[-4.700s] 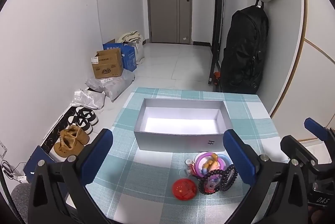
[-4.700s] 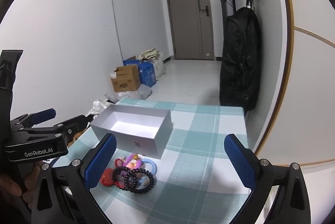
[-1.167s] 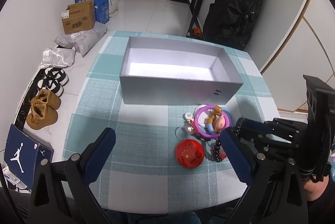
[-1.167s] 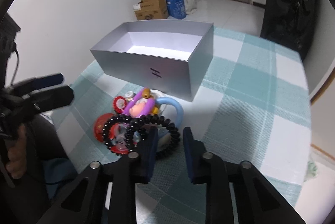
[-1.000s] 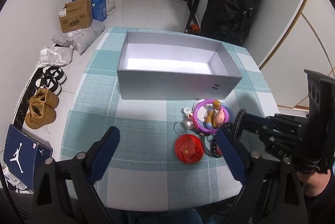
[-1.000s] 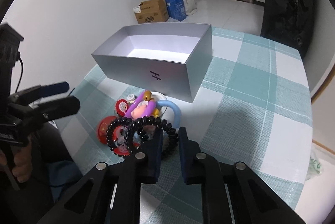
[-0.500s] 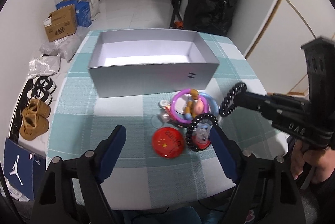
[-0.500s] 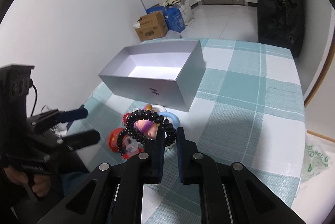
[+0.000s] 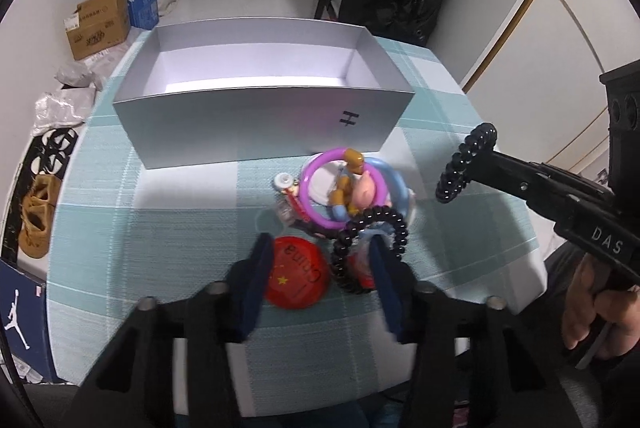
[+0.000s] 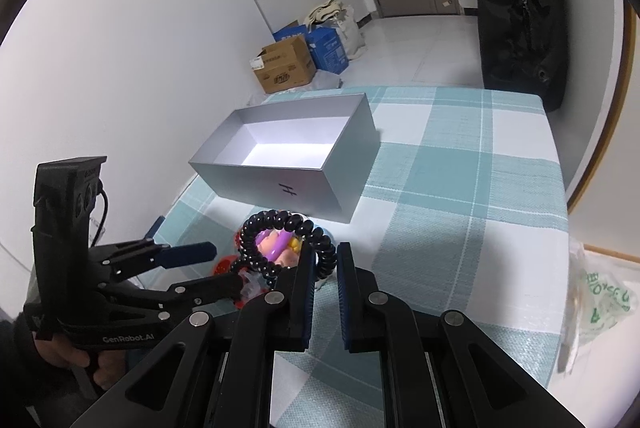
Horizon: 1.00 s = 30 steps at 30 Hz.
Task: Organize jewelry
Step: 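Lower the right gripper onto the black coiled bracelets and close it, then lift the two black bracelets with the right gripper and carry them over the white box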
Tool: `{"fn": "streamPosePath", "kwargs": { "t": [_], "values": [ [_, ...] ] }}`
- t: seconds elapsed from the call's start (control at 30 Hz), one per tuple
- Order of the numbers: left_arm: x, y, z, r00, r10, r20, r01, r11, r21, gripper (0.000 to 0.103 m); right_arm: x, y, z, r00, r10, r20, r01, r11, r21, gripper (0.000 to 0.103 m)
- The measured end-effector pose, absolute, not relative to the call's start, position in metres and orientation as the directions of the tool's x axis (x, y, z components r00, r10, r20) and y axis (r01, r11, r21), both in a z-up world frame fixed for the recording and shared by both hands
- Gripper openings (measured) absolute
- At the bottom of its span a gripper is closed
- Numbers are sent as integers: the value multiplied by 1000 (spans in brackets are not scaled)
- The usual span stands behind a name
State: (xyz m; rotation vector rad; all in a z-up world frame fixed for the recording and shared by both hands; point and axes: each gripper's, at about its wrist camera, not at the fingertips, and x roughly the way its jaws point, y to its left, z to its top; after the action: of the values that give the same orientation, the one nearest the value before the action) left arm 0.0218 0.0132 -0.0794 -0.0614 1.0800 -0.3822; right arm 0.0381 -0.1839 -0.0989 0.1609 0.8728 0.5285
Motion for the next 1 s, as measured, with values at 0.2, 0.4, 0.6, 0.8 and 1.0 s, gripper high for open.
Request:
{"fn": "streamPosePath", "kwargs": {
  "t": [0.2, 0.4, 0.6, 0.8, 1.0],
  "values": [
    [21, 7, -77, 408, -357, -840, 295, 923, -249, 17, 36, -184, -98, 527, 505, -684, -382, 859, 340, 10],
    [21, 4, -77, 400, -352, -846, 302, 922, -241, 6, 37, -187, -97, 529, 505, -681, -374, 860, 347, 10],
    [20, 7, -71, 403, -374, -835, 304, 916, -263, 5, 37, -187, -97, 529, 505, -682, -374, 860, 347, 10],
    [19, 9, -66, 415, -379, -827, 306, 914, -266, 5, 36, -186, -97, 528, 505, -683, -378, 860, 343, 10],
    [19, 9, -58, 429, -400, -810, 318, 906, -279, 5, 34, -186, -97, 532, 501, -683, -375, 862, 341, 10]
  ]
}}
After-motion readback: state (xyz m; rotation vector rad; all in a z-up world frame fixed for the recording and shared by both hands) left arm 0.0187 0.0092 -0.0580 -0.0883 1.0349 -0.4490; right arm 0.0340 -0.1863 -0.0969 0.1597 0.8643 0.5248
